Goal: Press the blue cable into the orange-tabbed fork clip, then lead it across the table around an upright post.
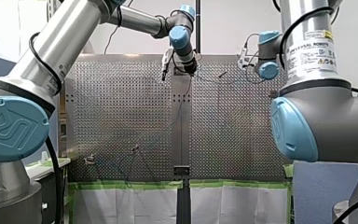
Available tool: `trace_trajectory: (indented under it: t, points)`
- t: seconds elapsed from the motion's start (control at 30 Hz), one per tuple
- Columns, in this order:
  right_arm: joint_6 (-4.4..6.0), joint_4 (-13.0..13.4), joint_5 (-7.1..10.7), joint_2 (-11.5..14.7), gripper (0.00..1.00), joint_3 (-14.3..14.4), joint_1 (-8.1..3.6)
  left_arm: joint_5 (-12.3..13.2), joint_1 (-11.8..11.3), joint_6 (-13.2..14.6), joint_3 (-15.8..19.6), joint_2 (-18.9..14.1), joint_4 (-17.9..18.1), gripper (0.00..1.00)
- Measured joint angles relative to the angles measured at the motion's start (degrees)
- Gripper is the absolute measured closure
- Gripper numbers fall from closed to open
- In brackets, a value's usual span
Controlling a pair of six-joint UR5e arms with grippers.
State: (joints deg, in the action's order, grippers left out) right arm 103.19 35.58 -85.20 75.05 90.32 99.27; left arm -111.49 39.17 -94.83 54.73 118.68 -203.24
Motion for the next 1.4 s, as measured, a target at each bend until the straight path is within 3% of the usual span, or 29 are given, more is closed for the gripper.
trace_trajectory:
  t: [0.27,0.47,0.6,0.8,1.1,1.4]
  points:
    - [-2.76,-3.7,-1.45,3.7,1.0,3.6,-0.76,-0.1,0.2,0.0,0.0,0.0,0.0,0.06]
    - [-4.75,-6.6,-4.2,6.6,1.0,6.2,-0.98,0.0,0.2,0.0,0.0,0.0,0.0,0.06]
    - [-6.82,-8.8,-6.35,8.7,1.0,6.4,-1.07,0.0,0.2,0.0,0.0,0.0,0.0,0.06]
    - [-8.86,-11.7,-7.68,7.8,1.0,5.3,-1.34,0.0,0.2,0.0,0.0,0.0,0.0,0.06]
    - [-9.56,-15.6,-7.89,5.6,1.0,4.7,-2.52,-0.1,0.2,0.0,0.0,0.0,0.0,0.06]
    - [-10.08,-20.3,-7.08,5.1,1.0,4.0,-2.88,-2.2,0.4,0.2,0.0,0.0,0.5,0.06]
